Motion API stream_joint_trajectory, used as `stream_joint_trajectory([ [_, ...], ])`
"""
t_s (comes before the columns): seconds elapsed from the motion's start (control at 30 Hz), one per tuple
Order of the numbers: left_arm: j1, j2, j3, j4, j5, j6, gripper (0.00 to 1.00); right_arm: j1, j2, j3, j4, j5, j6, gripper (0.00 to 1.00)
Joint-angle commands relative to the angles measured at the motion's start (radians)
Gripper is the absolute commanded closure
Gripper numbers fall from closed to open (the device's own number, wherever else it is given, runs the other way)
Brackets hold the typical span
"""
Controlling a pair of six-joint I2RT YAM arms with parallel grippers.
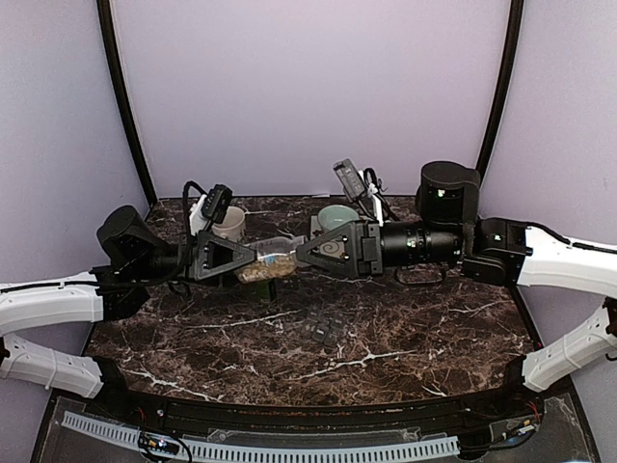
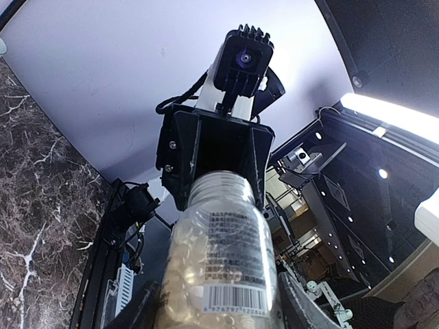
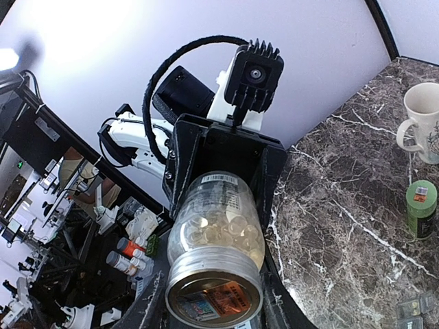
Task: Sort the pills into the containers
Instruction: Screw the lid of the pill bottle onto the pill bottle.
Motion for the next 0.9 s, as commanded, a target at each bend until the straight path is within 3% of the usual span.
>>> stream_joint_trajectory([
  [0.0, -0.011, -0.014, 0.054, 0.046, 0.028, -0.009, 1.00, 0.013, 0.036, 0.027, 0.041, -0.047, 0.005, 0.79],
  [0.3, -0.013, -0.031, 0.062, 0.015, 0.031, -0.002, 1.00, 0.032, 0.045, 0.065, -0.009, -0.007, -0.007, 0.80],
  [0.87, -0.014, -0.040, 0.177, -0.248, 0.002, 0.270, 1.00, 0.047, 0.151, 0.149, -0.219, 0.041, 0.221, 0.88],
])
